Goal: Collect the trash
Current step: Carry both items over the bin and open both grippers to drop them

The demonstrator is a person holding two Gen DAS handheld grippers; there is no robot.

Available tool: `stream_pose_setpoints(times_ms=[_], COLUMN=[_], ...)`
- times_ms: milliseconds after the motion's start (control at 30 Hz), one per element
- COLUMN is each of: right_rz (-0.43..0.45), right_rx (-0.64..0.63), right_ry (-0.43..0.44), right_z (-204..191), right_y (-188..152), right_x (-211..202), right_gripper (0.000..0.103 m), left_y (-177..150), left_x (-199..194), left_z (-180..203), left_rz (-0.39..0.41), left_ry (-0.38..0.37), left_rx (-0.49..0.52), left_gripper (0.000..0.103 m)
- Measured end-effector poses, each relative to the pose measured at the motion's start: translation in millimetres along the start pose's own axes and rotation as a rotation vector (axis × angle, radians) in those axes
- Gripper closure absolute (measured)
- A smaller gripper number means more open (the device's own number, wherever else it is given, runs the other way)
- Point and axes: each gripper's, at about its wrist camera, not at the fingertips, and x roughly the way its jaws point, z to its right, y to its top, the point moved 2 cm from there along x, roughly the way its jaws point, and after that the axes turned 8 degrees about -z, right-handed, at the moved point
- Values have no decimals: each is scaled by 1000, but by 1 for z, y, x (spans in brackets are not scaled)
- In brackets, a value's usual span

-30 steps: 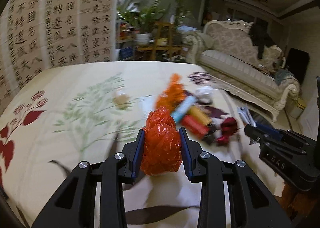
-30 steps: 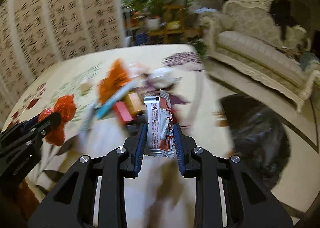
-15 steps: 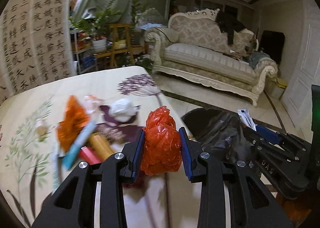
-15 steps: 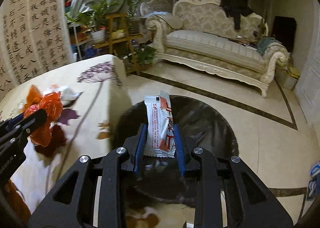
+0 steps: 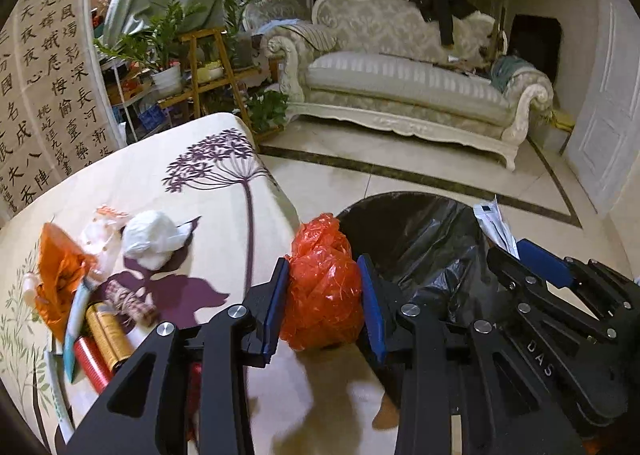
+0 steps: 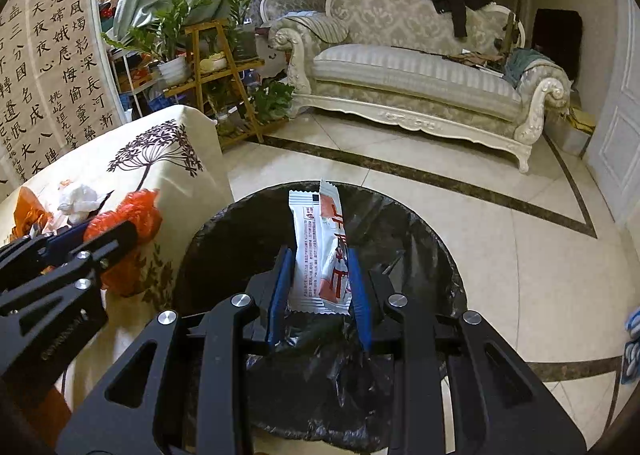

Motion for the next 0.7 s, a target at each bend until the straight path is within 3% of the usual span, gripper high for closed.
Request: stream_pose_setpoints(times_ms=[33,100,167,367,467,700], right_rz=[-5,-10,-4,4,16,31], right_rx=[2,7,12,41,57,81], right_ry=[0,1,-4,-15,-23,-28], right_z=[1,2,4,13,15,19], right_y=[0,1,1,0,-1,-4], right_x=[2,5,4,-1,-6,-16], right_gripper=[73,61,60,59,51,47], left_y=[1,2,3,5,5,4], left_x=[3,5,7,8,6,3], left_z=[3,4,2,0,-1,0], left_rz=[-1,-8,-13,-15,-1,10], left_ry=[19,24,22,14,4,-6], left_rx=[14,17,3,-17,-21,-18], left_gripper=[62,52,47,41,34,34])
